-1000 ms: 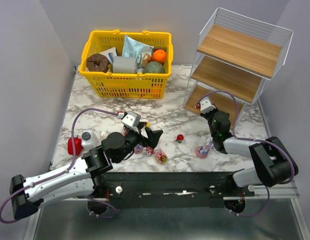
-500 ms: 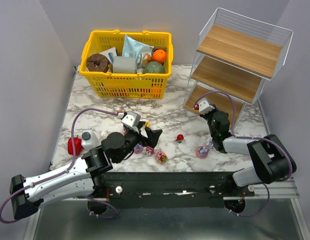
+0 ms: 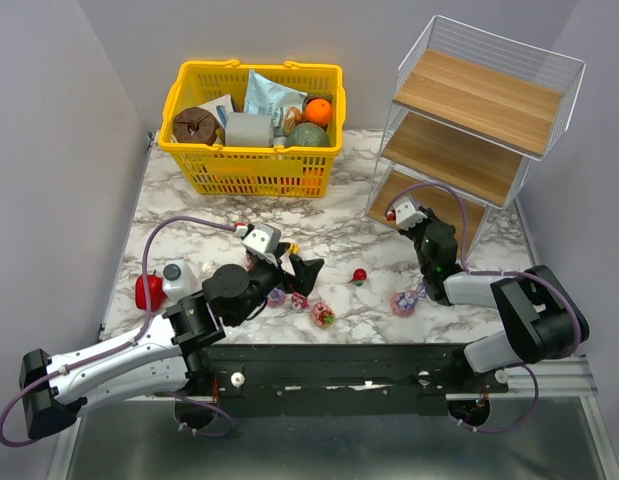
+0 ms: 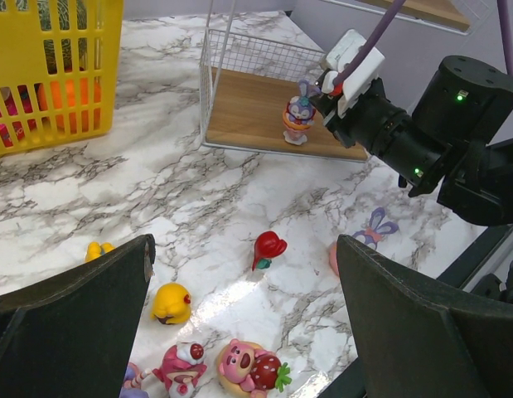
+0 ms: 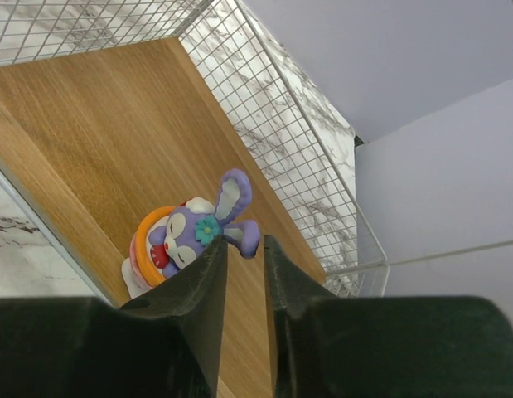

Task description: Place and organize the plastic toys onto the shelf

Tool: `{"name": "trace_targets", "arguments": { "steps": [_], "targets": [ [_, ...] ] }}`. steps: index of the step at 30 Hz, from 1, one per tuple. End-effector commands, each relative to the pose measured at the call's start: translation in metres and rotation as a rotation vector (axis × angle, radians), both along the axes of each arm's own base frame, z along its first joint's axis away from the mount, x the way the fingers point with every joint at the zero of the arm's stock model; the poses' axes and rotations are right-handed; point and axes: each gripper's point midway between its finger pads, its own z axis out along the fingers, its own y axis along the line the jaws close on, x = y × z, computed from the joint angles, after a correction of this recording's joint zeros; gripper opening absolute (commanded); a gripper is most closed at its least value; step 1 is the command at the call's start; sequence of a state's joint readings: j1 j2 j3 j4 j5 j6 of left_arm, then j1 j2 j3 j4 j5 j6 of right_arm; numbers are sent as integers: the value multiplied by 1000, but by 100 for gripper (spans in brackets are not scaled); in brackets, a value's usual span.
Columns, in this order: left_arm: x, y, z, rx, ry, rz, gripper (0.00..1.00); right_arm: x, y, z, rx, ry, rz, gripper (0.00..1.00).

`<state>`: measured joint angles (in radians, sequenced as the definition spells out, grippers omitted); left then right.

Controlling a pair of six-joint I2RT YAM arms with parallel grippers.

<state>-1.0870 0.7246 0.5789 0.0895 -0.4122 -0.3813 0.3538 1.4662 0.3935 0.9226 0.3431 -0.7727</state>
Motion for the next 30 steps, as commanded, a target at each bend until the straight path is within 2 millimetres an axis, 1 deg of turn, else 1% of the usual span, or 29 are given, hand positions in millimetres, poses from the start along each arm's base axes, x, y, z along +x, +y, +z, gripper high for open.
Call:
{"name": "trace_targets", "arguments": {
  "steps": [1, 3, 4, 8, 13, 25, 27, 28, 29, 30],
  "targets": [
    [3, 5, 9, -20, -29, 30, 99, -3, -6, -8, -24, 14, -16, 35],
    [3, 5, 8, -20, -29, 30, 99, -4, -10, -7, -23, 3, -35, 39],
    [3, 5, 9, -22, -29, 30, 99, -5, -11, -3, -18, -13, -39, 39],
    [3, 5, 9, -24, -31, 28, 99, -12, -19, -2, -19, -34, -67, 41],
    [2, 4, 10, -27, -30, 24, 99, -15, -23, 9, -9, -78, -89, 43],
    [1, 6, 12, -35, -29, 23, 99, -22, -26, 28, 21, -132, -92, 63],
    [1, 6, 14, -37, -29, 23, 99, -24, -26, 30, 33, -129, -91, 66],
    [1, 6, 15, -37, -29, 24, 99, -26, -26, 26, 32, -108, -90, 67],
    [1, 6, 13, -34, -26, 24, 99, -28, -26, 36, 46, -126, -88, 68],
    [1, 6, 16, -40, -27, 23, 99, -29, -25, 38, 64, -122, -83, 68]
  ]
}}
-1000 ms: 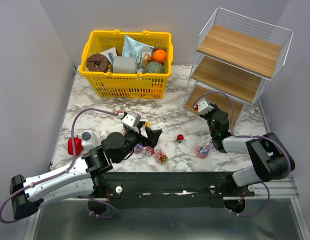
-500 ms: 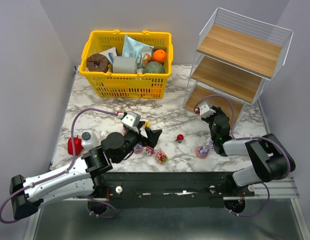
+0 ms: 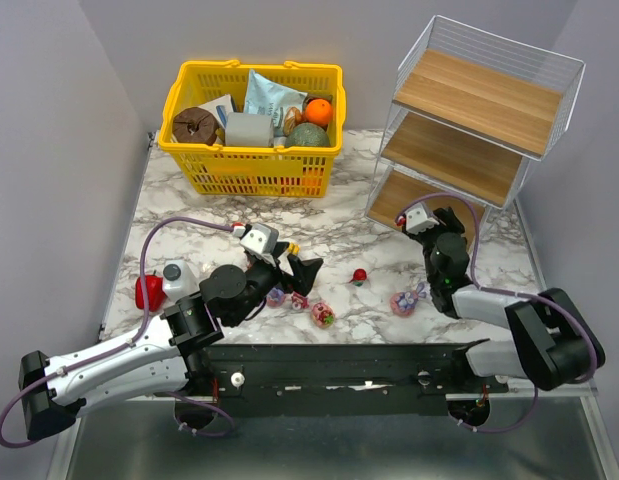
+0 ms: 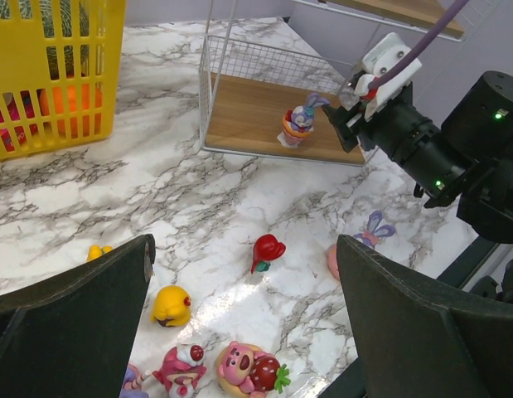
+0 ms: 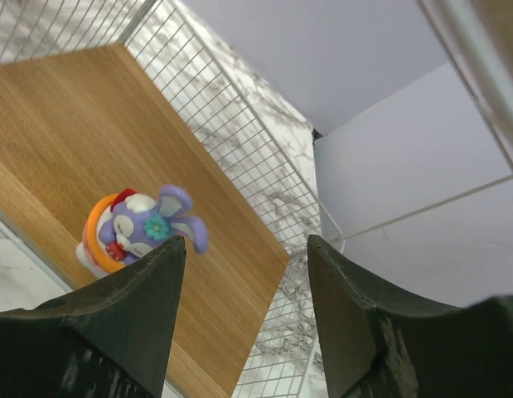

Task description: Place and organize the plastic toys onto the shelf

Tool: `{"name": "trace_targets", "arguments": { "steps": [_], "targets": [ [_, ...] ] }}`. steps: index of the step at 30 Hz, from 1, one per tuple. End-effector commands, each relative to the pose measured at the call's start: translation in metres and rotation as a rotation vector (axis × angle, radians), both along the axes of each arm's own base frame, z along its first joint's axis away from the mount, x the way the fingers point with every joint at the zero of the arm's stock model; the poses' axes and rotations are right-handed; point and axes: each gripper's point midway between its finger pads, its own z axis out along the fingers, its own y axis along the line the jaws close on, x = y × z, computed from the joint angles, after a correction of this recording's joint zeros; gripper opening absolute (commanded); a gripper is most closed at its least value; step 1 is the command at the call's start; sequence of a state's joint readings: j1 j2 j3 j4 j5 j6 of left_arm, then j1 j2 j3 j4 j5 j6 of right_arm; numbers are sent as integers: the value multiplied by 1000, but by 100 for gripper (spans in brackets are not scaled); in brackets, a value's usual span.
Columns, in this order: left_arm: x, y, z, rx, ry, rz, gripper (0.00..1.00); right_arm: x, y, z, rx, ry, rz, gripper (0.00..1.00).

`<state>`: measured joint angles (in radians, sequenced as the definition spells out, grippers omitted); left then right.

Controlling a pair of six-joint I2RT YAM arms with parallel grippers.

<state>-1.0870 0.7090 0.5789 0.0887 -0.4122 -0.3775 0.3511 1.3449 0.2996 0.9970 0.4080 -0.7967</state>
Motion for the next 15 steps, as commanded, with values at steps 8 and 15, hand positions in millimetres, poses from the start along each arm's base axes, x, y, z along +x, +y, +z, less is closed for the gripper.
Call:
{"name": "trace_targets", "arguments": {
  "steps": [8, 15],
  "targets": [
    [-1, 5, 11, -40, 1, 16, 99, -31, 4, 35, 200, 133, 25, 63],
    [-7, 4, 17, -64, 5, -13, 99, -54, 37, 55, 439, 327, 115, 62]
  ]
}}
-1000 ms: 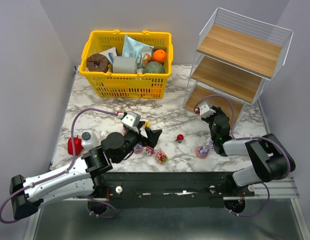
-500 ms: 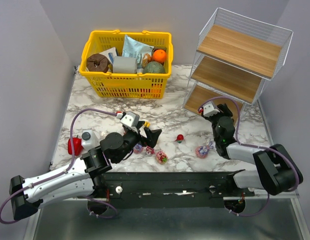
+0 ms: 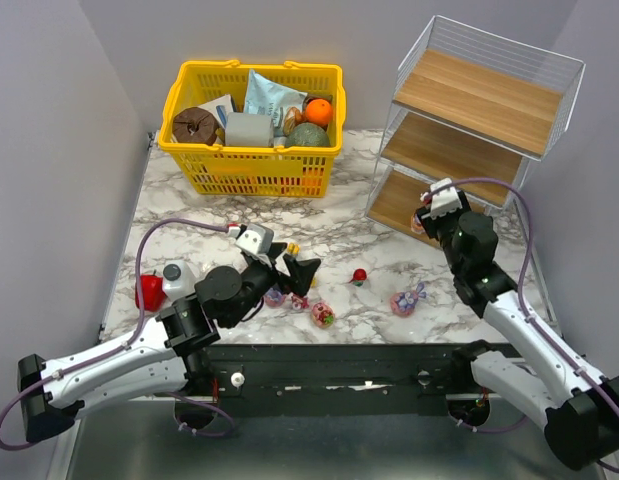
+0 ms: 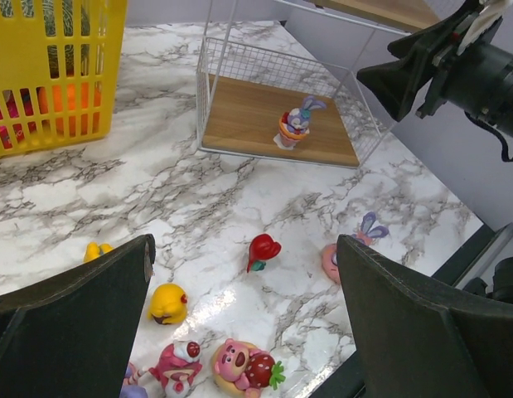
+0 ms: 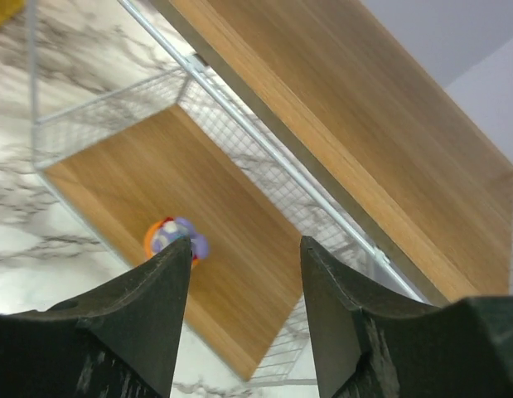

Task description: Place and organize the plastic toys onto the shelf

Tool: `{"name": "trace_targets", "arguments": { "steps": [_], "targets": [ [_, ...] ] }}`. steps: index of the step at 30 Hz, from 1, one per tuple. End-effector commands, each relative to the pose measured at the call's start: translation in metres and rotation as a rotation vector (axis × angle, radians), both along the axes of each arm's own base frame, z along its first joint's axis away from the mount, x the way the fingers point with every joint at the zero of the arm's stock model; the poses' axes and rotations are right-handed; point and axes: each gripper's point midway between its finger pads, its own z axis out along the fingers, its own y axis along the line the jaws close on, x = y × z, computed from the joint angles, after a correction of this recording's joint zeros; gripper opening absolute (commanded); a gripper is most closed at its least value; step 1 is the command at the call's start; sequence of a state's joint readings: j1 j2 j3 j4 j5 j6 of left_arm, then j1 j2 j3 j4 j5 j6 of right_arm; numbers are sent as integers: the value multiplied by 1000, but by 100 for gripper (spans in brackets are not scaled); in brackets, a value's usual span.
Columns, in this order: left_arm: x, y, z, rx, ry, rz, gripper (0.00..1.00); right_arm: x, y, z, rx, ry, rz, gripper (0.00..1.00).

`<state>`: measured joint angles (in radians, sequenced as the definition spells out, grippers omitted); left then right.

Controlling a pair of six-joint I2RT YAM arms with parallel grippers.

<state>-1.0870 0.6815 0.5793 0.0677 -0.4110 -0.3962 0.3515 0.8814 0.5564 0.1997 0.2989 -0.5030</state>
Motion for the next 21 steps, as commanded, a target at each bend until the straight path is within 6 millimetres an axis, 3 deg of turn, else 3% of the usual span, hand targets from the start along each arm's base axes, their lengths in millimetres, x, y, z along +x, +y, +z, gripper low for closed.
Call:
{"name": "trace_targets", "arguments": {
  "steps": [1, 2, 4, 7, 9, 10, 12, 13, 15, 16, 18, 19, 21],
  "targets": [
    [-6, -3, 12, -44, 4, -27, 99, -30, 24, -36, 173, 337, 64, 62],
    [-6, -4, 10, -42, 12, -33, 99, -30, 29, -22, 209, 343, 68, 60],
    [-6, -10, 5, -40, 49, -39, 99, -45, 40, -27, 306, 455, 81, 57],
    [-11, -32, -6, -33, 127, -106, 99, -61, 54, -10, 481, 486, 93, 54],
    [-19, -51, -6, -69, 199, -170, 99, -72, 59, 19, 660, 437, 78, 53],
    [-18, -63, -18, -46, 240, -189, 99, -84, 73, 28, 717, 467, 153, 53],
    [-19, -82, -13, -83, 299, -222, 99, -101, 80, 50, 836, 454, 194, 53],
    [-18, -93, -28, -58, 344, -233, 99, -109, 84, 60, 862, 463, 223, 53],
    [-21, -114, -25, -117, 404, -280, 99, -120, 85, 74, 900, 455, 243, 53],
    [-19, -126, -41, -100, 447, -281, 99, -126, 80, 83, 908, 446, 229, 53],
    [-17, -144, -43, -135, 478, -301, 99, -133, 75, 94, 922, 425, 223, 54],
    [-17, -155, -63, -114, 527, -309, 98, -139, 72, 98, 926, 418, 217, 54],
    [-20, -177, -61, -117, 524, -355, 96, -146, 70, 111, 946, 389, 234, 58]
  ]
}}
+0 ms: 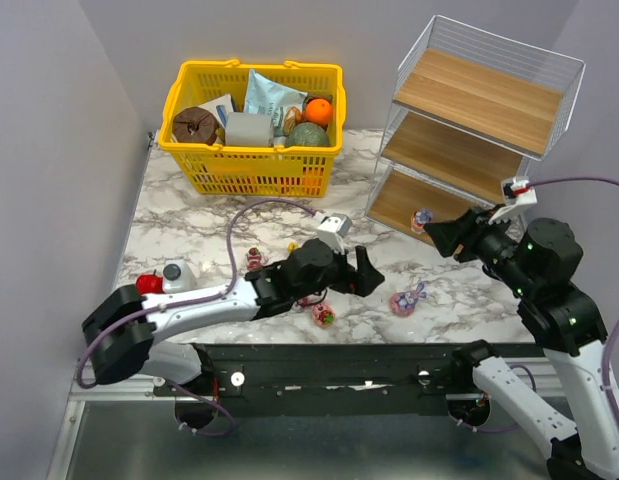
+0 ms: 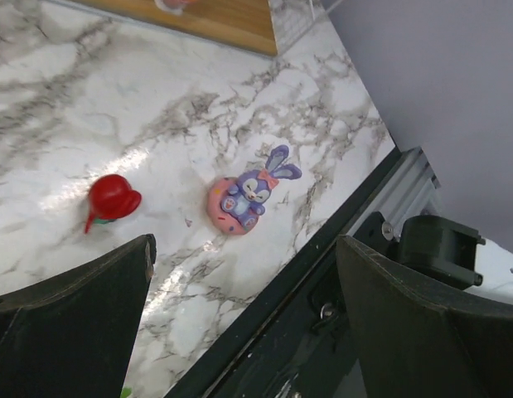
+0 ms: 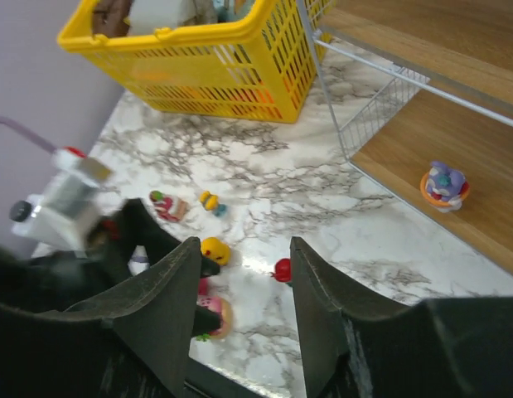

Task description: Place and organize the plastic toys onto the shelf

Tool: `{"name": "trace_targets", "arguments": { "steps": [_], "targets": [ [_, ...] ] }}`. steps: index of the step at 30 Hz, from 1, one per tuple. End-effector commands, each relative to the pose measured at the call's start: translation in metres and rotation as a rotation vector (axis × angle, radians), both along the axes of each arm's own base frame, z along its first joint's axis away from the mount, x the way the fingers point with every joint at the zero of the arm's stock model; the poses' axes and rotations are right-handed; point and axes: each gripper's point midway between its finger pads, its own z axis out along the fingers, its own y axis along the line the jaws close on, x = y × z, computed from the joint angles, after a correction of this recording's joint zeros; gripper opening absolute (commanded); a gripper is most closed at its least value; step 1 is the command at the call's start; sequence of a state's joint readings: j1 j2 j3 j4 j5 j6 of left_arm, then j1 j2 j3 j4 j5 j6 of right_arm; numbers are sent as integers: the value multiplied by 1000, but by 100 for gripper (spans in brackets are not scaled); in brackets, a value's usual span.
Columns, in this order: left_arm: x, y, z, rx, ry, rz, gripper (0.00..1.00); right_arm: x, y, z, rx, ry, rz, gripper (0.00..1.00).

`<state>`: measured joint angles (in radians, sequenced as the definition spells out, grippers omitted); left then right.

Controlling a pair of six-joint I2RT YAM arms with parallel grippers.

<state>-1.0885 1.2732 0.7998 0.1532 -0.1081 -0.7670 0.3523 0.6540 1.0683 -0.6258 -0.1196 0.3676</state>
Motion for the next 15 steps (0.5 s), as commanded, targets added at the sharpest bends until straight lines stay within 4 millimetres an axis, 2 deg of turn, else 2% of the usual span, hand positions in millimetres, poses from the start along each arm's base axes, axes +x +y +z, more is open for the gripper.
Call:
{"name": "trace_targets", "arguments": {
  "steps": [1, 3, 4, 6, 7, 9, 10, 13, 15],
  "targets": [
    [-15, -57, -13, -49, 74, -124, 95, -30, 2, 7, 79, 66, 30, 59],
    [-14, -73, -15, -12, 22, -148, 93, -39, 1, 20, 99, 34, 43, 61],
    [-21, -83, -34, 37, 13, -179, 90, -43, 2, 21, 102, 36, 59, 61],
    [-19, -92, -44, 95, -75, -211, 84, -49, 3, 28, 109, 18, 73, 62],
    [-24, -98, -62, 139, -96, -239, 82, -52, 4, 28, 112, 20, 89, 62],
    [-16, -100, -78, 218, -185, -245, 81, -57, 6, 30, 104, 10, 114, 63],
    [-15, -100, -96, 270, -201, -257, 81, -60, 6, 31, 100, 11, 120, 63],
    [-10, -100, -124, 365, -269, -284, 80, -65, 3, 34, 85, -5, 128, 63],
    [-6, -100, -132, 391, -310, -297, 79, -68, 1, 37, 84, -18, 124, 64]
  ]
}}
